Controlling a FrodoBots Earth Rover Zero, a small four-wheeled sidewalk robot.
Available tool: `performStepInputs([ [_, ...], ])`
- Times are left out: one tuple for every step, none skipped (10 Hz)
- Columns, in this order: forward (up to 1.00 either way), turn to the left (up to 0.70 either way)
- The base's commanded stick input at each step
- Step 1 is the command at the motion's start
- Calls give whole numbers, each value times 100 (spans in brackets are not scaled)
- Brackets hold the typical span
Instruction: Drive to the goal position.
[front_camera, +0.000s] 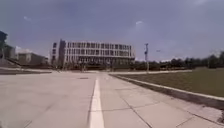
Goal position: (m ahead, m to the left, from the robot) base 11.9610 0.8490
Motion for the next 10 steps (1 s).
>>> performStepInputs([
  [70, 0],
  [70, 0],
  [70, 0],
  [70, 0],
  [70, 0],
  [70, 0],
  [70, 0],
  [70, 0],
  [70, 0],
  [70, 0],
])
